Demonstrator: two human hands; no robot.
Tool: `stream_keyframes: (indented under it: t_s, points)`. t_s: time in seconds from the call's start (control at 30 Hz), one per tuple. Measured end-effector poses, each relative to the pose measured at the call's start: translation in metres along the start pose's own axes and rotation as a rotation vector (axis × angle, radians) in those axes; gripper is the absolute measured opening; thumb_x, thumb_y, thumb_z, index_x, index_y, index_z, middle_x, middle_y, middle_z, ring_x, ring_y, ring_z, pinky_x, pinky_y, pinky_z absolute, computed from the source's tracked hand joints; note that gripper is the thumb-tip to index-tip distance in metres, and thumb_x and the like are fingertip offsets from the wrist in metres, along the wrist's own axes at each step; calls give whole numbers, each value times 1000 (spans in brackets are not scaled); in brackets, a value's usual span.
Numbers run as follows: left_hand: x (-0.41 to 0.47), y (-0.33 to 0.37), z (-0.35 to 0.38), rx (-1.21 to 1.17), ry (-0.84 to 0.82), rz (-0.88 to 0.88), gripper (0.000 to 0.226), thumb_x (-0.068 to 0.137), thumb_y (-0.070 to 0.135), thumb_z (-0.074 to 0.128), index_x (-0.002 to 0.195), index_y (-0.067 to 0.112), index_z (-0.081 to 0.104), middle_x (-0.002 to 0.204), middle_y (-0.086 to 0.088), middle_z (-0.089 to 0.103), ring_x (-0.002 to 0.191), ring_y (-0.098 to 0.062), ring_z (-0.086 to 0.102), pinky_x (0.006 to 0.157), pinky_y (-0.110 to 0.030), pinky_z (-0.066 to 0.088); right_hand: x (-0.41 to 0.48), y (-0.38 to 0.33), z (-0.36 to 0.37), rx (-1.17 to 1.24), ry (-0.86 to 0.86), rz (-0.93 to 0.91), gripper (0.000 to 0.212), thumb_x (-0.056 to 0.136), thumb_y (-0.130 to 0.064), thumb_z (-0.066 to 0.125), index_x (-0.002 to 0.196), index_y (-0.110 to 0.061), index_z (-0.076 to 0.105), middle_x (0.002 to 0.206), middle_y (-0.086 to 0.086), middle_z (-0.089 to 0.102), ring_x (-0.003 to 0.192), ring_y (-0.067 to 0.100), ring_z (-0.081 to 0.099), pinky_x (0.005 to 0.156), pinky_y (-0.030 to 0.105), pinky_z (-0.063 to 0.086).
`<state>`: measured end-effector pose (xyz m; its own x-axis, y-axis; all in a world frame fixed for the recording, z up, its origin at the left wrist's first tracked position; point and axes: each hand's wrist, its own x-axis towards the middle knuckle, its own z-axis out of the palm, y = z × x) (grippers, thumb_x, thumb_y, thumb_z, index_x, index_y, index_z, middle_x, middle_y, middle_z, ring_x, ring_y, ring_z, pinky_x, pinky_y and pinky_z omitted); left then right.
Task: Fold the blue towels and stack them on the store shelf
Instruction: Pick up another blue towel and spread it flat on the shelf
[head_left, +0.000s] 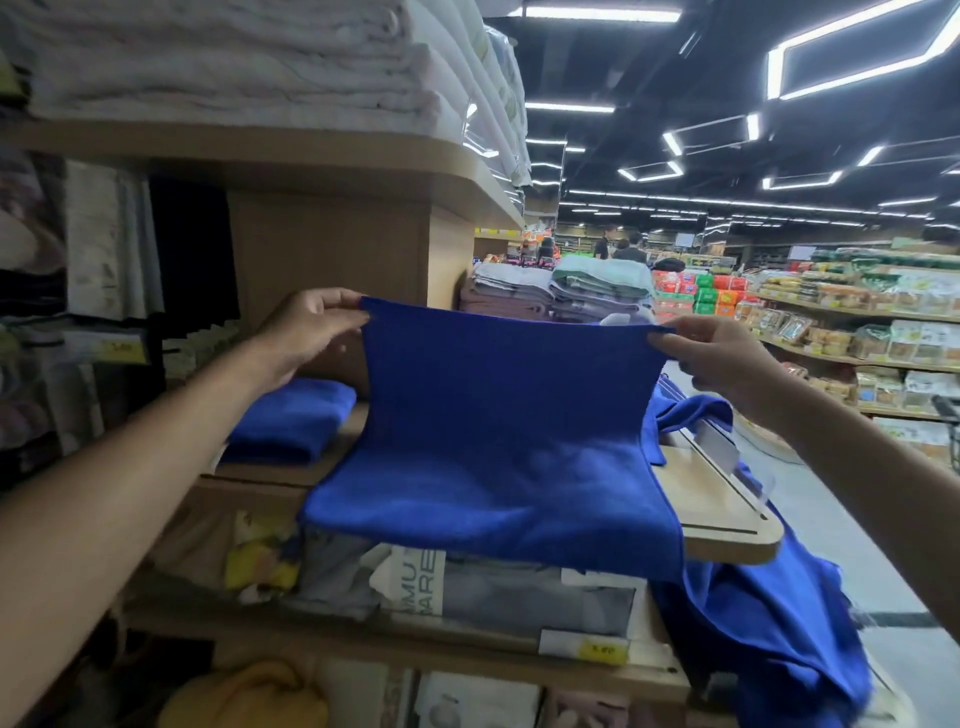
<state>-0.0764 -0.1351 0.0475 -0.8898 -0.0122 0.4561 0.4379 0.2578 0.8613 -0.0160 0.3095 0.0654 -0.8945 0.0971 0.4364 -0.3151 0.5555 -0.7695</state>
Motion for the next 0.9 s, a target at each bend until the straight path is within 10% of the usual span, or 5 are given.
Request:
stream_keyframes:
  t_s: [0.2, 0.37, 0.57, 0.73, 0.9]
  points:
    - [-82, 0, -33, 213, -247, 188, 29, 90, -13, 62, 95, 13, 71, 91, 7, 76, 85, -3, 69, 77, -13, 51, -87, 9, -11, -95, -163, -225, 16, 89, -14, 74, 84, -28, 78, 71, 1, 71, 53, 4, 52, 48, 18, 38]
    - [-131, -21, -38, 535, -445, 153, 37, 85, -7, 67, 87, 29, 77, 100, 14, 75, 101, -6, 69, 87, -20, 50, -135, 29, -10, -395, -609, -288, 16, 83, -47, 80, 95, -37, 76, 93, -4, 70, 62, 12, 52, 59, 30, 45]
    - [-119, -3, 10, 635, -202, 328, 34, 83, 25, 46, 96, 36, 75, 108, 23, 70, 106, -1, 64, 96, -32, 49, -105, -8, 50, -341, -281, -337, 38, 88, -70, 53, 96, -39, 73, 76, -7, 70, 57, 4, 54, 54, 24, 43]
    - [-91, -6, 96, 775, -374, 157, 37, 104, 20, 41, 137, 12, 57, 147, -7, 54, 136, -21, 48, 114, -32, 33, -75, -25, 165, -523, -412, -307, 44, 102, -42, 46, 141, -21, 53, 147, 0, 53, 131, 19, 49, 102, 33, 39]
    - [-96, -32, 105, 1033, -536, -22, 60, 105, 50, 21, 159, 25, 22, 168, 7, 15, 154, -11, 12, 125, -43, 10, -74, 5, 174, -822, -449, -214, 63, 95, -72, 24, 123, -23, 52, 141, -2, 52, 139, 19, 40, 106, 39, 30]
